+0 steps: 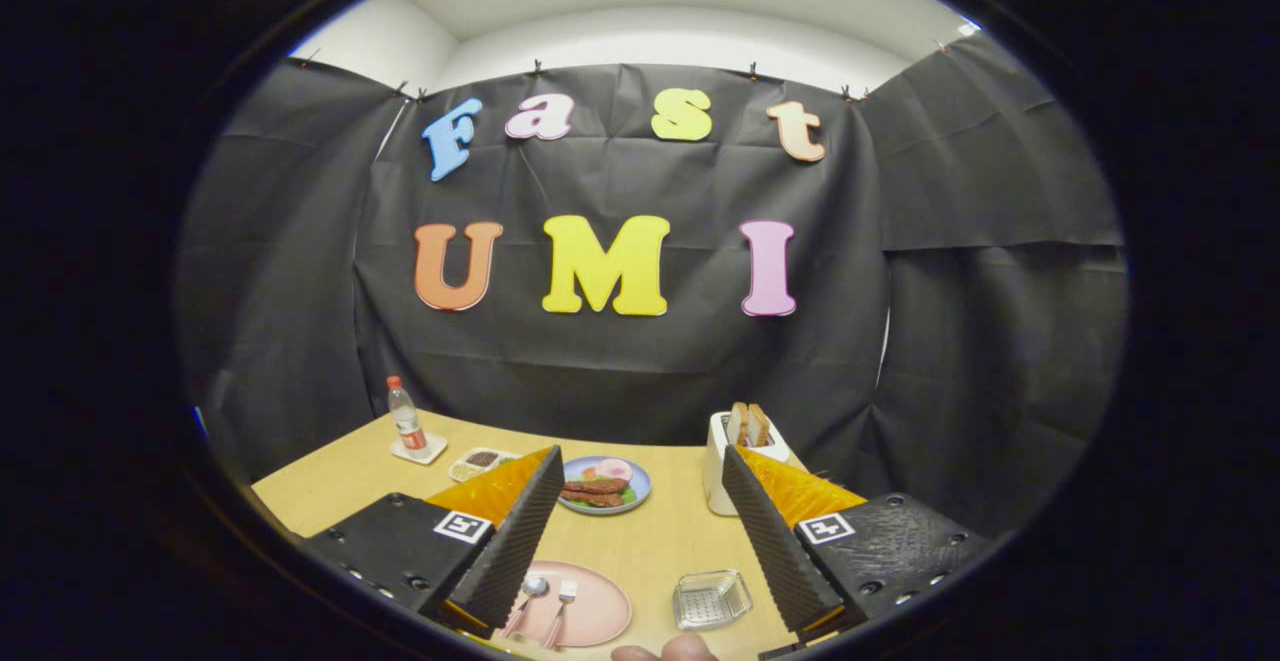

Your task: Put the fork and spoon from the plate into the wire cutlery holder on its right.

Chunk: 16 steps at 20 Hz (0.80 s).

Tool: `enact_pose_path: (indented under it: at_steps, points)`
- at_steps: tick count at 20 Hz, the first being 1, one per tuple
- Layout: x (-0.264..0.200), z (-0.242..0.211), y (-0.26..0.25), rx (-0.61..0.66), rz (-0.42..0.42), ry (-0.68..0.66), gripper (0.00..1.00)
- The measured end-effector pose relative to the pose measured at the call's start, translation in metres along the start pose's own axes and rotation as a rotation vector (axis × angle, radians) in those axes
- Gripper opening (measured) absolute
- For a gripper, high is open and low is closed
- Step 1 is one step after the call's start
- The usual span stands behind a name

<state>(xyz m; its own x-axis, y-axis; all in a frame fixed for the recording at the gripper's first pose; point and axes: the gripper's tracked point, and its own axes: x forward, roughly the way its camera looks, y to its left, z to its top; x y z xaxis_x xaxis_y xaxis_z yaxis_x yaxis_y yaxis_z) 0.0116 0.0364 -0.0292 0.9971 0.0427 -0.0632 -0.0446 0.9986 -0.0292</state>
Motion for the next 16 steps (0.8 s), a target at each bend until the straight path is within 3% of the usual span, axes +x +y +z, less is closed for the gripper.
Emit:
enact_pose_path:
  at_steps: [8, 16]
  points:
    - [0.005, -0.047, 0.022, -0.009, 0.033, 0.129, 0.95]
    - [0.003, -0.171, 0.056, 0.003, 0.061, 0.455, 0.96]
